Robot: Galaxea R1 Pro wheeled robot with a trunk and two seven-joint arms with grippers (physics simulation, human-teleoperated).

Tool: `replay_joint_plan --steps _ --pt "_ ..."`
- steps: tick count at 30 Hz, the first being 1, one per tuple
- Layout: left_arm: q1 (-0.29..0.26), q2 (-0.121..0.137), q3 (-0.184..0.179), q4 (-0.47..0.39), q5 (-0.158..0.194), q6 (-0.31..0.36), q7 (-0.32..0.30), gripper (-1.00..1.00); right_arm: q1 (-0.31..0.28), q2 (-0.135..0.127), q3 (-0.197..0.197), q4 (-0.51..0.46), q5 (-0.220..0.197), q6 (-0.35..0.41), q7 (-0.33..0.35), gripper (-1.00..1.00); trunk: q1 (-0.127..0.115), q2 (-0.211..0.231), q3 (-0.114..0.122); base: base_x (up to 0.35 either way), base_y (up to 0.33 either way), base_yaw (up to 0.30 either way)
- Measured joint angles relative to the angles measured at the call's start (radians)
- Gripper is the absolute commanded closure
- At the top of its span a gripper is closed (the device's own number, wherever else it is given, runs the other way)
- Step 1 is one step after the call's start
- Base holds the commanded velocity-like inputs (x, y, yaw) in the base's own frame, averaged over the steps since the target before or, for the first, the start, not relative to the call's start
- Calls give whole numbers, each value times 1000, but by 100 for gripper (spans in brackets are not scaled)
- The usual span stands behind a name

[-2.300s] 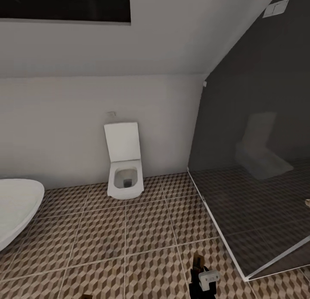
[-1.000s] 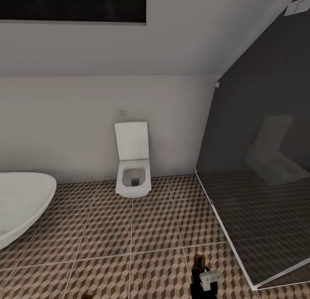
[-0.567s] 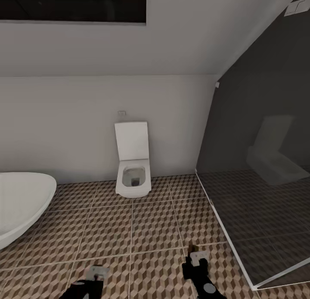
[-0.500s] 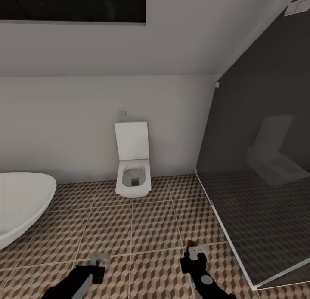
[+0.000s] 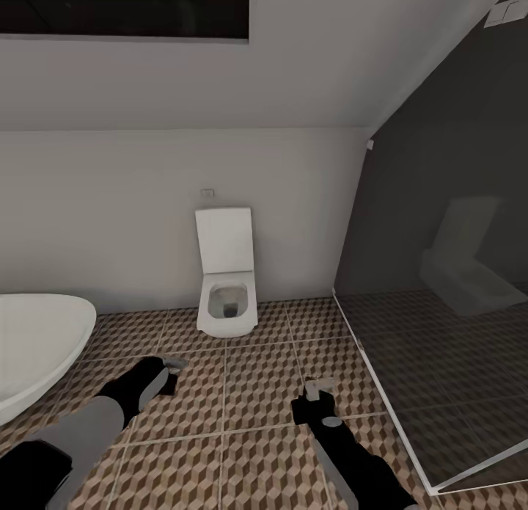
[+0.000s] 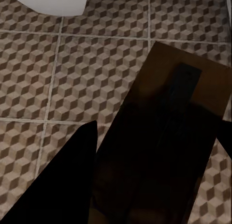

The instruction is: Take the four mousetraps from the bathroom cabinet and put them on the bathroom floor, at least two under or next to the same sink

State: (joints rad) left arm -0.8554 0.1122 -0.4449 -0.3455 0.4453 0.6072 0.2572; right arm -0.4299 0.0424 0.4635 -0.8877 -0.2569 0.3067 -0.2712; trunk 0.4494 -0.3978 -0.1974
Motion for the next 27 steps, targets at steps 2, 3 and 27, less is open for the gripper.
replay_joint_plan --steps 2,3,27 --pt "-2 -15 -2 42 -2 -51 -2 100 -2 3 0 -28 0 35 -22 100 0 0 0 0 0 0" --pt "-2 -23 -2 58 -1 -88 -2 100 -2 4 0 -43 0 48 -32 100 0 0 0 0 0 0" --pt "-5 -44 -4 52 3 -210 -56 100 -3 -4 0 -231 99 137 -49 100 0 0 0 0 0 0"
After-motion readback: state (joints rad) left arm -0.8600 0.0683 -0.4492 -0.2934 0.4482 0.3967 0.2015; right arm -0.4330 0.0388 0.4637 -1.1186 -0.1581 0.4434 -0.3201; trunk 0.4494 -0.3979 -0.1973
